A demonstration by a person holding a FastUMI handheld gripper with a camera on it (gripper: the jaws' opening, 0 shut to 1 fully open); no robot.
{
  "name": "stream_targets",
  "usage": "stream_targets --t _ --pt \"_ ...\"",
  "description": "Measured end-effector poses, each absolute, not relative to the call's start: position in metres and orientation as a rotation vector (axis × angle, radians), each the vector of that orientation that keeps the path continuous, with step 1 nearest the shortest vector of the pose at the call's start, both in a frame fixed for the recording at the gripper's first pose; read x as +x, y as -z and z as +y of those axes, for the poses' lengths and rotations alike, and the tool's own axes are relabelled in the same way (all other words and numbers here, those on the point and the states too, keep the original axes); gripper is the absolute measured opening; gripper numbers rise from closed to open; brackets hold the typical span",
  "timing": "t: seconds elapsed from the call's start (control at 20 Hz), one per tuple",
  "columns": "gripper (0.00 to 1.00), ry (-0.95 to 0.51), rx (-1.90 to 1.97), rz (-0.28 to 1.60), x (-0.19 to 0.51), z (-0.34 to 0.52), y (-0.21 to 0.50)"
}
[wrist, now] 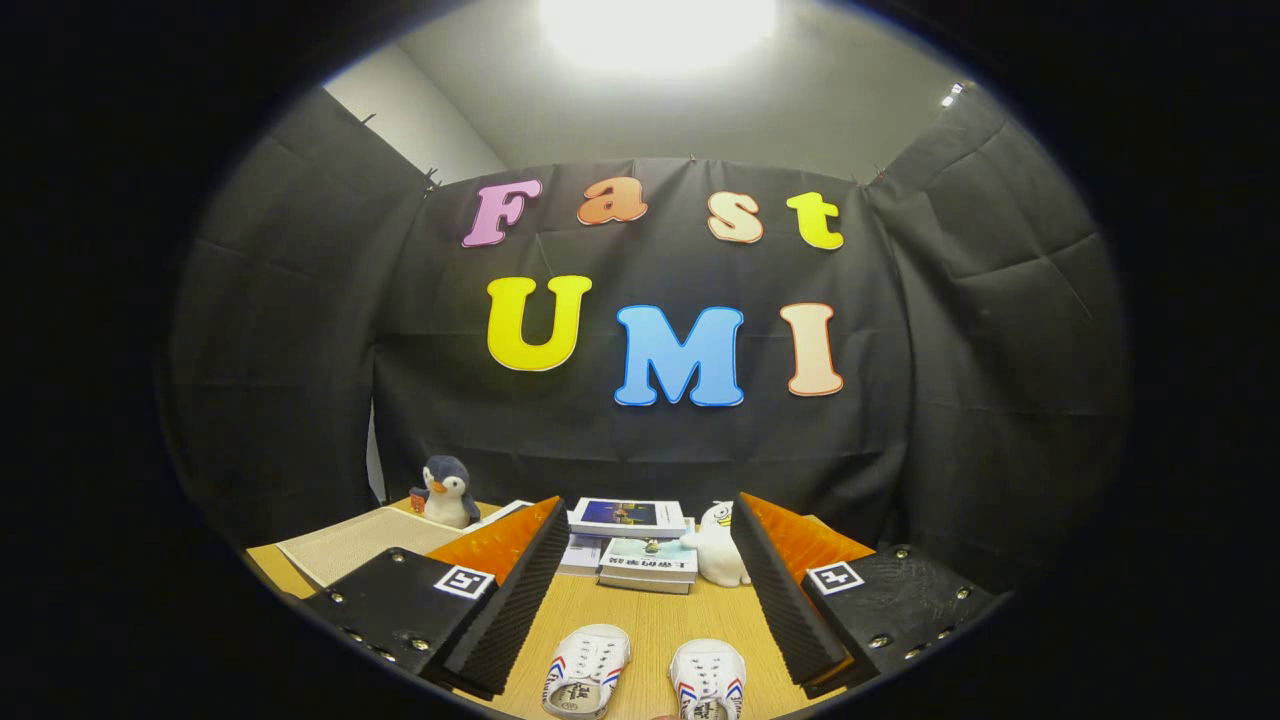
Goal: Open the storage box then place both shoes into the box .Put the left shoe in first, then the right shoe, with the right side of both shoes facing outward in a uniform manner.
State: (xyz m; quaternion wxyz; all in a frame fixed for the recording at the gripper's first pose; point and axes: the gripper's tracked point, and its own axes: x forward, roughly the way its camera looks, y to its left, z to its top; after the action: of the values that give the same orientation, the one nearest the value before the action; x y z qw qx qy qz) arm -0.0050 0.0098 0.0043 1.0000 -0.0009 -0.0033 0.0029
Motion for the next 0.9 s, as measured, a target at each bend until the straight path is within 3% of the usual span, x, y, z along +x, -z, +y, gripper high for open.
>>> stream_targets --t 0.4,0.9 --pt "0.98 -0.059 0.108 0.055 0.0 0.035 0.013" --pt "0.97 -0.205 0.436 0.27 0.001 0.091 0.069"
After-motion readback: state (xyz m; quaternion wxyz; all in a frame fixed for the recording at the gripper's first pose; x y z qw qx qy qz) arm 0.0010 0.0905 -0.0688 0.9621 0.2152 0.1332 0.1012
